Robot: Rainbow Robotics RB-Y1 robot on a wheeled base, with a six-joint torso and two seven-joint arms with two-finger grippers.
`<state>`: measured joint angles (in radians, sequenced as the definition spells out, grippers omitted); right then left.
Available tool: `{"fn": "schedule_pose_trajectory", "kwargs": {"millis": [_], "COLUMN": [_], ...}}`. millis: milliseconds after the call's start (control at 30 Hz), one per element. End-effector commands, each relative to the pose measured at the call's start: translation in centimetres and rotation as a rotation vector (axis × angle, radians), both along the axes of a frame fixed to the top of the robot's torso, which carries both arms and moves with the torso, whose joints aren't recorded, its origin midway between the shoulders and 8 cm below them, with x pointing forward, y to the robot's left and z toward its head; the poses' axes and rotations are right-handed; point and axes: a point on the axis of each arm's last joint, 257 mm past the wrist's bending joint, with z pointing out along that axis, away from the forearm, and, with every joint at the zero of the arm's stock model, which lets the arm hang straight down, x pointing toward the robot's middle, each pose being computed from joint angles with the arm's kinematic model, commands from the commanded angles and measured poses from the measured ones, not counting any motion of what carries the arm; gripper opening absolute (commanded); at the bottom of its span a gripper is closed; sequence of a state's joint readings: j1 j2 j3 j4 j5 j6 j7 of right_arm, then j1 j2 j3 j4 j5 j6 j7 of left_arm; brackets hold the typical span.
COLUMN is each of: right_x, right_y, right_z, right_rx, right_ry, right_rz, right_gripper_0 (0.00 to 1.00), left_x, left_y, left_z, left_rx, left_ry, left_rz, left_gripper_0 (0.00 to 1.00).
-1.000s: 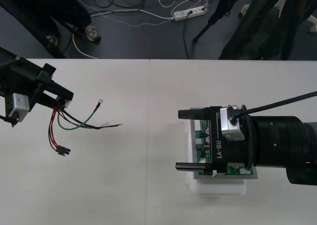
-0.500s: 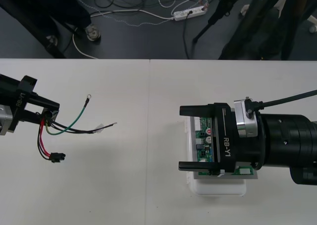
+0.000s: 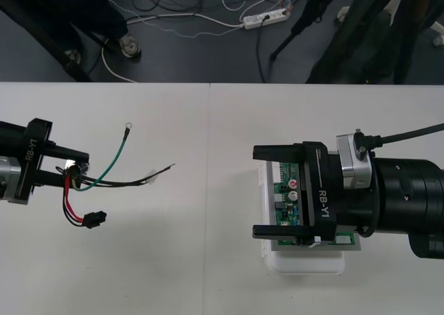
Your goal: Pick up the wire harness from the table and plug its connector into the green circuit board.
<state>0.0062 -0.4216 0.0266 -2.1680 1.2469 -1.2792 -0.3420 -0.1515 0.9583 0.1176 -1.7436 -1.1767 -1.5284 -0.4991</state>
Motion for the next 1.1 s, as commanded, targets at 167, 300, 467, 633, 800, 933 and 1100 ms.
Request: {"fn": "schedule_pose_trajectory", "kwargs": {"millis": [167,300,467,633,800,933,1100], "right_x": [0.4,0.5,0.5,0.6,0.5,0.5,0.5], "right_y": [-0.9,-1.0,-1.1,-1.1,-1.1,-1.1,-1.1], "right_z": [1.6,1.6,1.7,1.7,1.8,1.8,1.8], "right_rx": [0.051,0.052,0.05,0.052,0.055,0.059,0.059], "right_ry": [0.048,0.056,0.061,0.068,0.072,0.075,0.076], "right_rz": [-0.026,-0.029,-0.03,-0.033,-0.03,-0.028,-0.028], "right_gripper_0": [1.0,1.0,1.0,1.0,1.0,1.0,1.0], "left_x": [-2.2,-2.9,-3.5,-4.1,-4.6,-5.2,-6.0], "left_y": [-1.2,-1.9,-3.0,-4.1,-5.3,-6.4,-7.9], "left_z": [-0.5,-0.6,-0.6,-0.8,-0.7,-0.1,0.6], "left_rx": [-0.068,-0.096,-0.149,-0.196,-0.212,-0.24,-0.282], "left_ry": [0.212,0.271,0.347,0.411,0.439,0.487,0.564], "left_rz": [0.126,0.16,0.195,0.236,0.266,0.28,0.296], "left_gripper_0": [0.0,0.0,0.0,0.0,0.0,0.0,0.0]}}
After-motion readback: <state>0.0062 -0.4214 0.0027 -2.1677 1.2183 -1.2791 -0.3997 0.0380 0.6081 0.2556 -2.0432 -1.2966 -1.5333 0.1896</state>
